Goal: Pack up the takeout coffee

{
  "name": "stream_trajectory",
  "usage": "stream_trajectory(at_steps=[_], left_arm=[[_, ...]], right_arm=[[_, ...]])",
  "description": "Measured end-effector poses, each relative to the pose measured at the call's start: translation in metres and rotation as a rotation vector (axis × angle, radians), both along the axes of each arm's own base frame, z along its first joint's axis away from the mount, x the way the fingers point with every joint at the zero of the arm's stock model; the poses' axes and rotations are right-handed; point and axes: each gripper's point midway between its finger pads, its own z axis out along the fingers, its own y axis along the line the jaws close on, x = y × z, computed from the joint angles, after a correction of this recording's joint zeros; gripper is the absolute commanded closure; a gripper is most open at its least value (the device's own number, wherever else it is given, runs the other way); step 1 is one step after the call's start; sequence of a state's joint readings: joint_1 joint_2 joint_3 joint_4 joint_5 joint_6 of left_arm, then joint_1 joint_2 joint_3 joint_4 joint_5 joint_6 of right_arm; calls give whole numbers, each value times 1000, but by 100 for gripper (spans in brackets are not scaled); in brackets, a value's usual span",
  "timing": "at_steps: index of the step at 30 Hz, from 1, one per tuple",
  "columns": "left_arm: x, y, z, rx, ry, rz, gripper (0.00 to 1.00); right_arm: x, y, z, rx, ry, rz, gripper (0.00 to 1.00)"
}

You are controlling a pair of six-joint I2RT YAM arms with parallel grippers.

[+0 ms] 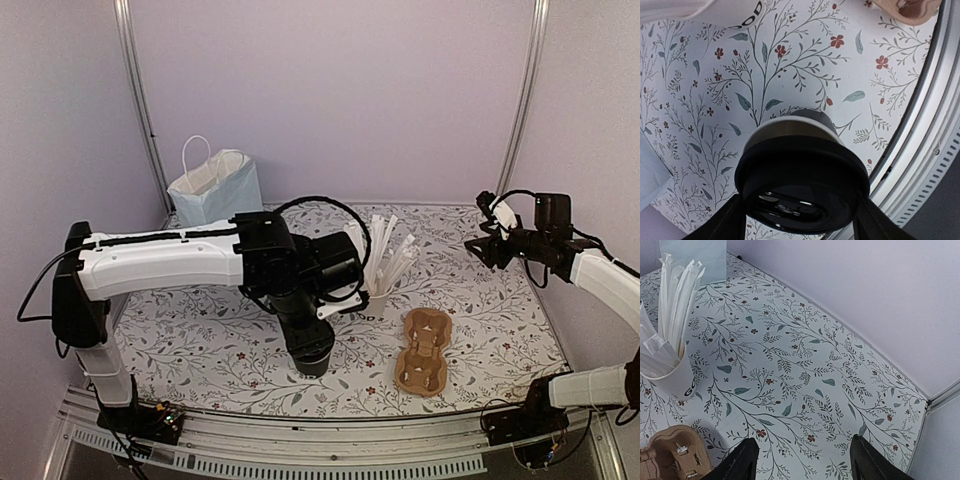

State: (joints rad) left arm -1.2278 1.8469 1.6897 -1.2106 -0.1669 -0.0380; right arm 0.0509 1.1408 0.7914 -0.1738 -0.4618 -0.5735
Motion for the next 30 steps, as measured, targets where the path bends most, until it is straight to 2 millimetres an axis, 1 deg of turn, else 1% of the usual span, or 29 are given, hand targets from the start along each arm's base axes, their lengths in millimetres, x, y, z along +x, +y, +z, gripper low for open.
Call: stream_trajectory(at_steps=[5, 19, 22, 25, 26, 27, 28, 30], left_arm=[[0, 0, -1, 2, 0, 1, 43], [9, 3, -11, 34, 1, 17, 43], [9, 2, -12, 35, 2, 16, 41], [10, 0, -11, 30, -1, 14, 35], [10, 0, -11, 29, -2, 13, 19], [10, -1, -10, 28, -3, 12, 13], [10, -1, -10, 30, -5, 10, 3], [12, 0, -10, 32, -14, 12, 0]], right_arm=[[-2, 2, 0, 5, 3, 16, 34], [-4, 6, 0, 13, 6, 41, 33], [-5, 7, -1, 15, 10, 45, 32], [-6, 7, -2, 15, 13, 47, 32], [-6, 7, -2, 14, 15, 48, 32], [-6, 7, -2, 14, 16, 49, 32], [-6, 7, -3, 14, 17, 49, 32], [-6, 7, -3, 13, 18, 50, 32]])
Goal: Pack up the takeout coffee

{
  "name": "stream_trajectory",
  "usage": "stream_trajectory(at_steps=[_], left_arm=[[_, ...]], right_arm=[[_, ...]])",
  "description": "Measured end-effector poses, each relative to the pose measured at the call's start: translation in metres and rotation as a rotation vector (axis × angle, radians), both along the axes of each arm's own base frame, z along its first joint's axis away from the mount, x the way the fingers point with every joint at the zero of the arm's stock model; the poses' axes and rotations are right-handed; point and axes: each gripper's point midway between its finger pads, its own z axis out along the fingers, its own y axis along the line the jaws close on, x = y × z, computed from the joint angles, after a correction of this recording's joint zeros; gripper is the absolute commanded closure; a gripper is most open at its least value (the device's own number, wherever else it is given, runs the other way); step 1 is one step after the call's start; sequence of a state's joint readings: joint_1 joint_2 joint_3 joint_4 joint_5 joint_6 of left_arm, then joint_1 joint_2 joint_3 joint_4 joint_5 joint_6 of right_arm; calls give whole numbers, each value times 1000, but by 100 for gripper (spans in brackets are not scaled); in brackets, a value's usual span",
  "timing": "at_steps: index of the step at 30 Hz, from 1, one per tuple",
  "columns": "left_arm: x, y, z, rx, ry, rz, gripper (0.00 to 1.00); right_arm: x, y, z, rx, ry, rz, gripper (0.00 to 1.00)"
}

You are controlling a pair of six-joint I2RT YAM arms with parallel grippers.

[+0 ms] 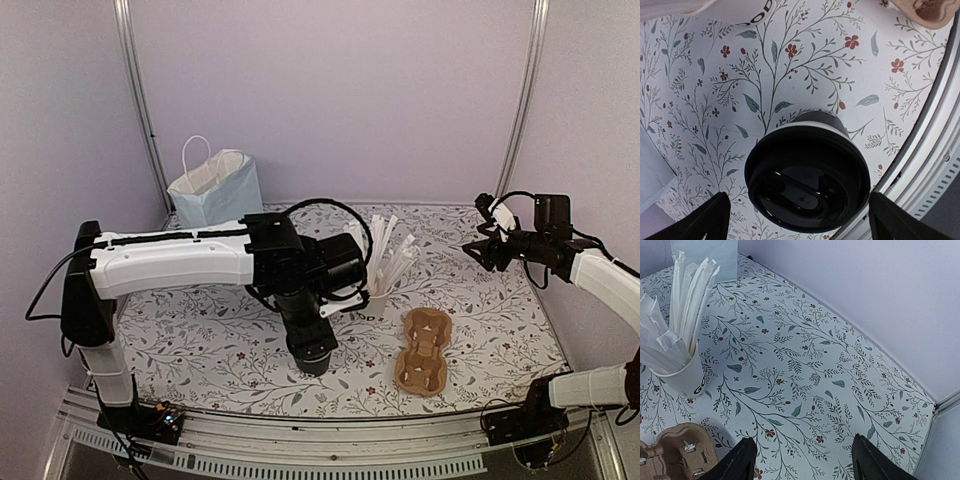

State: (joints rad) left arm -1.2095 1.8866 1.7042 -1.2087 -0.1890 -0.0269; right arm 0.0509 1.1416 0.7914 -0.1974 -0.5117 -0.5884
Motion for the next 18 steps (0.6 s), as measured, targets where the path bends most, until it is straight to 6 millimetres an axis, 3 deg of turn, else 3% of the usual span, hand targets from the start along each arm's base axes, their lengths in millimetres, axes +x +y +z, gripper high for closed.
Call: stream_trajectory(at_steps=[13, 18], left_arm=[[9, -7, 21, -53, -54, 4, 0], [16, 0, 57, -177, -152, 26, 0]], right_arm=[[-1, 1, -2, 4, 10, 6, 31], [-8, 7, -1, 40, 51, 34, 33]])
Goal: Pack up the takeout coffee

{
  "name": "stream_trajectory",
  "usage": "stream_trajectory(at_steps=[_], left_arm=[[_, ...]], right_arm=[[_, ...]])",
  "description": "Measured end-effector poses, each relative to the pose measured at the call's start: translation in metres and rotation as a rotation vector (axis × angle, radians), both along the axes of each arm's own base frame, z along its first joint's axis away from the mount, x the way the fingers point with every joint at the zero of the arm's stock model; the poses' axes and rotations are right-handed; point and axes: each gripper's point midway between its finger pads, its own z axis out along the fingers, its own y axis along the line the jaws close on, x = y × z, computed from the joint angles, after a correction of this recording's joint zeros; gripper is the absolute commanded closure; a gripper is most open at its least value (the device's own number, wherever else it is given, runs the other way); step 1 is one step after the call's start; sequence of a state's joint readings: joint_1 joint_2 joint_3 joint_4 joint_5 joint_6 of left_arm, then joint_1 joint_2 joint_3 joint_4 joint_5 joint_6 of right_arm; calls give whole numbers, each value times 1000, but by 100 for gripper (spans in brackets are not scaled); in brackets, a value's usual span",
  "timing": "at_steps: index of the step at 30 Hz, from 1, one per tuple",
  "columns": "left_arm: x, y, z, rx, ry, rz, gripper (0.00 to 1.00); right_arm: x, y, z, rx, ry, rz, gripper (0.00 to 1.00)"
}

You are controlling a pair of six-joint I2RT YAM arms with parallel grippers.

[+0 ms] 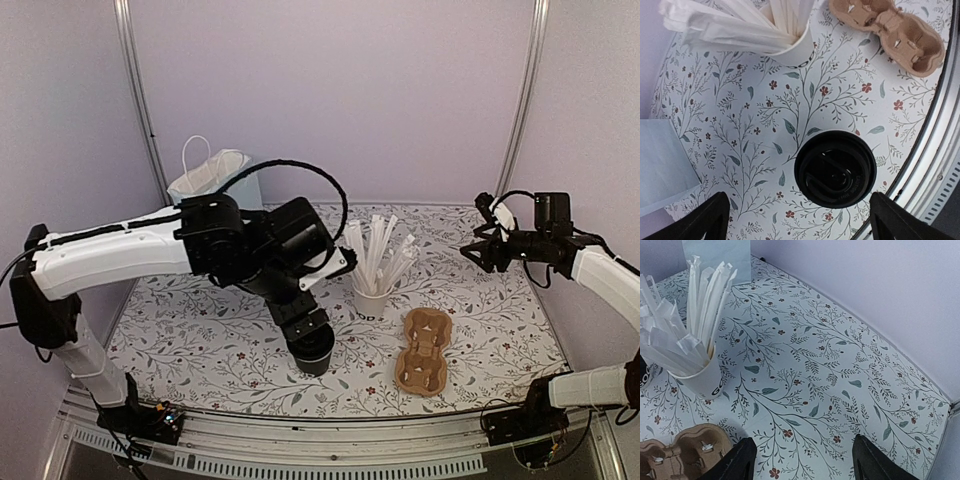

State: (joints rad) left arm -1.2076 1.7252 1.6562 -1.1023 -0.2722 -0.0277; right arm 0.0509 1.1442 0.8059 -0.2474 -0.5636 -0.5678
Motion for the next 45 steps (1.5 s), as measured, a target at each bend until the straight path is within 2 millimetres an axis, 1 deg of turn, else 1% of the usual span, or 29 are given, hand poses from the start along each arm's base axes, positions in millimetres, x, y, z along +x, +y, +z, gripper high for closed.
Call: stream_trajectory(at_steps=[2, 4, 6, 8, 9, 10, 11, 12, 14, 16, 20, 21, 22, 25, 27, 29, 32, 35, 37, 40, 45], left_arm=[[2, 9, 16, -71, -44, 22, 0], [8, 21, 33, -176, -85, 73, 0], [19, 32, 42, -266, -95, 144, 3], [39, 47, 44, -357, -89, 251, 6], [47, 53, 41, -393, -76, 293, 7], [53, 58, 37, -430, -66, 333, 8], [58, 61, 30, -479, -43, 372, 9], [59, 63, 22, -519, -17, 398, 9], [53, 61, 5, -575, 45, 421, 10], [47, 55, -7, -615, 102, 430, 10], [42, 45, -15, -689, 168, 443, 13], [42, 43, -16, -702, 176, 445, 14], [41, 41, -17, -715, 189, 447, 15], [42, 33, -22, -732, 217, 450, 18], [41, 29, -28, -731, 238, 449, 20], [40, 26, -34, -726, 261, 449, 22], [36, 22, -48, -704, 300, 447, 25], [31, 21, -59, -688, 333, 440, 27], [28, 20, -65, -682, 352, 434, 28], [24, 16, -71, -672, 375, 421, 30], [23, 11, -78, -671, 387, 409, 34]], right_arm=[[-5, 5, 6, 28, 21, 25, 36], [-12, 13, 17, 66, 42, 66, 39], [-22, 26, 26, 92, 63, 121, 42], [-38, 47, 30, 93, 84, 196, 45], [-53, 65, 30, 89, 101, 265, 46], [-63, 76, 29, 84, 110, 311, 47], [-79, 91, 27, 73, 122, 373, 49], [-96, 104, 24, 57, 135, 445, 51], [-125, 122, 19, 29, 154, 567, 61], [-153, 136, 9, -18, 176, 691, 67], [-203, 164, -19, -151, 218, 916, 71], [-223, 174, -32, -221, 219, 999, 72], [-226, 176, -35, -234, 218, 1012, 72], [-247, 188, -54, -355, 192, 1102, 73], [-248, 196, -61, -417, 167, 1126, 73], [-242, 205, -61, -450, 140, 1131, 73], [-230, 225, -52, -472, 71, 1131, 73], [-222, 239, -45, -484, 7, 1126, 73], [-219, 247, -44, -494, -20, 1124, 72], [-214, 255, -52, -517, -26, 1121, 72], [-209, 259, -68, -567, -26, 1117, 71]])
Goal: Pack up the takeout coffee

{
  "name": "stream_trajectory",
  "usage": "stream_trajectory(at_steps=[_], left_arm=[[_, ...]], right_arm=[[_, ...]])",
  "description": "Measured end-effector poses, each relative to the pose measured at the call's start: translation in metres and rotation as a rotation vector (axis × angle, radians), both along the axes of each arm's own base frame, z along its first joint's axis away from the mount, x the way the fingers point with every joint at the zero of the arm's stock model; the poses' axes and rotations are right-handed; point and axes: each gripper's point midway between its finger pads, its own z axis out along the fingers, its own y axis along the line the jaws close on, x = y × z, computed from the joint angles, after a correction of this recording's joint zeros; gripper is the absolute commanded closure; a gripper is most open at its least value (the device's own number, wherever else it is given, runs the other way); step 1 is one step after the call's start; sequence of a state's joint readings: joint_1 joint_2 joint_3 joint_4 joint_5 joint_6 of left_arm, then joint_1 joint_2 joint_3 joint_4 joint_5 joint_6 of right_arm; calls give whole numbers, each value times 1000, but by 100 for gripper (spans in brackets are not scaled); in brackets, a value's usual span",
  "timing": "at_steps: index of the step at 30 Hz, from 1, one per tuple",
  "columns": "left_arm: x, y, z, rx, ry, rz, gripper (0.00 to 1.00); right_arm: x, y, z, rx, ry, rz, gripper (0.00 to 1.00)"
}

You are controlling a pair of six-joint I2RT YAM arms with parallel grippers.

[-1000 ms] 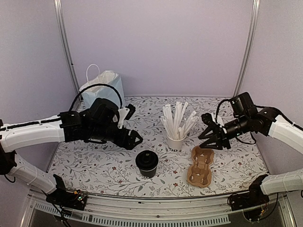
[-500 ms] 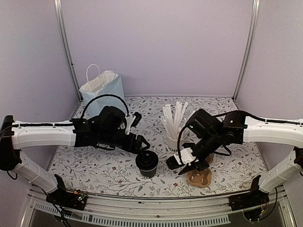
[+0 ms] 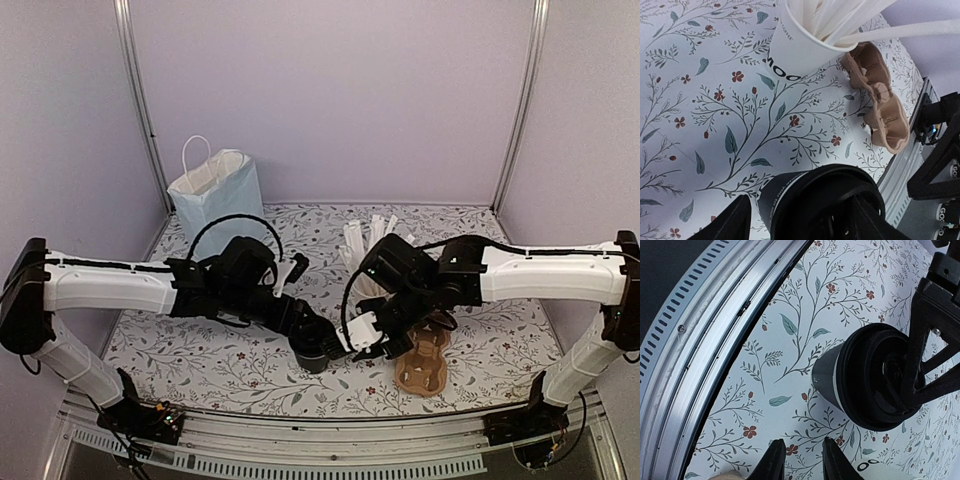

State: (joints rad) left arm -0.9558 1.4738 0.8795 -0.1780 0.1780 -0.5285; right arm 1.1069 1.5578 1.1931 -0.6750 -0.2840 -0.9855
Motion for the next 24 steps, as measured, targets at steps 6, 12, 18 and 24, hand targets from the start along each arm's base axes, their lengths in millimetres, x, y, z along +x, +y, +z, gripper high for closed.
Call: stream_trajectory(at_steps=[6, 12, 18, 24], left_arm=[[0, -7, 0, -19, -12, -12, 36], [-2, -9, -1, -34, -19, -20, 37], [-1, -11, -2, -50, -30, -19, 38], [1, -14, -3, -68, -43, -19, 38]], right_arm=[[2, 13, 2, 4, -50, 15, 71], [6, 22, 4, 13, -82, 23, 71], [9, 26, -1, 6, -110, 22, 71], [13, 31, -5, 2, -140, 23, 71]])
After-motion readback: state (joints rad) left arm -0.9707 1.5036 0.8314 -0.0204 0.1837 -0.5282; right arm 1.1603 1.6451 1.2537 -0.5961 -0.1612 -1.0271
